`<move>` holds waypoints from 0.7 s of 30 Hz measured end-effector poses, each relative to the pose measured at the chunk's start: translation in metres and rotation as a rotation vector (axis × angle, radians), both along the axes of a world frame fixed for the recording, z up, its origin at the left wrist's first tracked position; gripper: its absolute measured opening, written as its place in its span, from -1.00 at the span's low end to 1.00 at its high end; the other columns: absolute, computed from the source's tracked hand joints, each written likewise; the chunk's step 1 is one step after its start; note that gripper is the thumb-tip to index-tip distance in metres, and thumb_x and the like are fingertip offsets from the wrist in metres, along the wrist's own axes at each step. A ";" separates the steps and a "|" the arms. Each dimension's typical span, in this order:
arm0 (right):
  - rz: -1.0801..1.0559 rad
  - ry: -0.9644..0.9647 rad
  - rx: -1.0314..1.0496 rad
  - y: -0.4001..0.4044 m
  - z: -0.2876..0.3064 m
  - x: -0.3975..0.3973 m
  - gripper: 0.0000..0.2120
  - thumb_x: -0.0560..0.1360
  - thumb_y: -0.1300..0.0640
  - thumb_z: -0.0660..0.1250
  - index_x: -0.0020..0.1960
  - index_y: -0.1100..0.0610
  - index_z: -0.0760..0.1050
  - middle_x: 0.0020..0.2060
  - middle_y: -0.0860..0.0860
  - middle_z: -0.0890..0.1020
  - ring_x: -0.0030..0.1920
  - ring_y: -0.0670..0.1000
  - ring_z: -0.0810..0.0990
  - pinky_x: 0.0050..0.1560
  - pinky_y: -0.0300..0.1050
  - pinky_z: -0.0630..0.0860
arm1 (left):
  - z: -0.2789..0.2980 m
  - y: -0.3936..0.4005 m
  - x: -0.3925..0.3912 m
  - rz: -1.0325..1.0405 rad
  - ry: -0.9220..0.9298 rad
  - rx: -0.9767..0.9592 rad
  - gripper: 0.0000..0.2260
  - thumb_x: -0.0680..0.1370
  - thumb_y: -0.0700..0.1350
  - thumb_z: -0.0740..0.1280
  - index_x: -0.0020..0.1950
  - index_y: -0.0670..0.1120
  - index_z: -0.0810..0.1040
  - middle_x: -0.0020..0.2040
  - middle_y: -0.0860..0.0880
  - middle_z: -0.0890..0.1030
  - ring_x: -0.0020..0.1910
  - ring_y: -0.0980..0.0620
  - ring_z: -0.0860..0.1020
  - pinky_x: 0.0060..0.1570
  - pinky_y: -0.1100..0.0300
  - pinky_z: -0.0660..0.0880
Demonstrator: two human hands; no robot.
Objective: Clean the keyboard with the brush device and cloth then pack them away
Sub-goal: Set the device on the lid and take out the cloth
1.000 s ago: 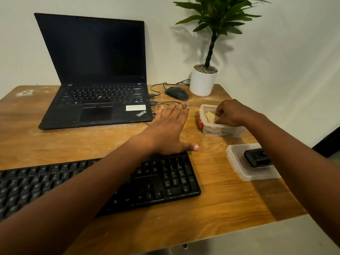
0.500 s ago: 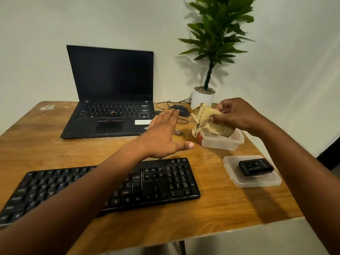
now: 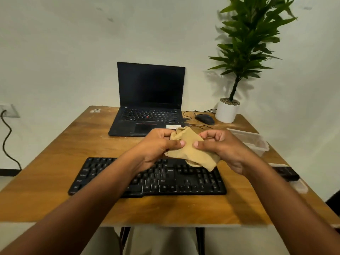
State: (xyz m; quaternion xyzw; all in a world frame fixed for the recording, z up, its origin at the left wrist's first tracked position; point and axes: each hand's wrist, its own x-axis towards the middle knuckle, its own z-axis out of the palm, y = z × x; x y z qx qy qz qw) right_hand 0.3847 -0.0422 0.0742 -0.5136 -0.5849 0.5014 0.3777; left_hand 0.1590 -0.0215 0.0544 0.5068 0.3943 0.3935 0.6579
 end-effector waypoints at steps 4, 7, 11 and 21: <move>-0.049 -0.142 0.125 -0.009 -0.008 -0.025 -0.67 0.43 0.11 0.60 0.16 0.00 0.63 -0.01 0.01 0.74 0.06 0.04 0.71 -0.03 -0.08 0.64 | -0.009 -0.007 -0.021 0.080 0.001 -0.075 -0.73 0.52 -0.30 0.49 0.21 -0.27 0.65 0.08 -0.20 0.74 0.02 -0.08 0.72 -0.04 0.10 0.69; -0.071 -0.337 0.284 -0.015 -0.009 -0.040 -0.62 0.43 0.04 0.60 0.19 -0.14 0.58 0.12 -0.21 0.63 0.15 -0.20 0.58 0.04 -0.18 0.55 | -0.010 -0.012 -0.033 0.132 -0.057 -0.163 -0.78 0.51 -0.32 0.48 0.15 -0.27 0.64 0.05 -0.20 0.74 0.01 -0.10 0.73 -0.13 0.12 0.71; -0.048 -0.464 0.363 -0.023 -0.017 -0.060 -0.44 0.30 -0.16 0.64 0.24 -0.23 0.51 0.23 -0.28 0.52 0.20 -0.22 0.51 0.07 -0.20 0.56 | -0.008 -0.015 -0.046 0.170 -0.137 -0.253 -0.74 0.54 -0.33 0.46 0.21 -0.33 0.61 0.03 -0.25 0.73 -0.06 -0.11 0.74 -0.26 0.16 0.70; -0.063 -0.446 0.540 -0.021 -0.039 -0.082 -0.90 0.50 0.03 0.52 0.01 -0.11 0.74 -0.02 -0.25 0.70 0.07 -0.23 0.61 0.10 -0.14 0.56 | -0.001 -0.023 -0.065 0.286 -0.232 -0.394 -0.80 0.53 -0.39 0.44 0.14 -0.34 0.57 -0.02 -0.31 0.70 -0.19 -0.16 0.74 -0.38 0.14 0.67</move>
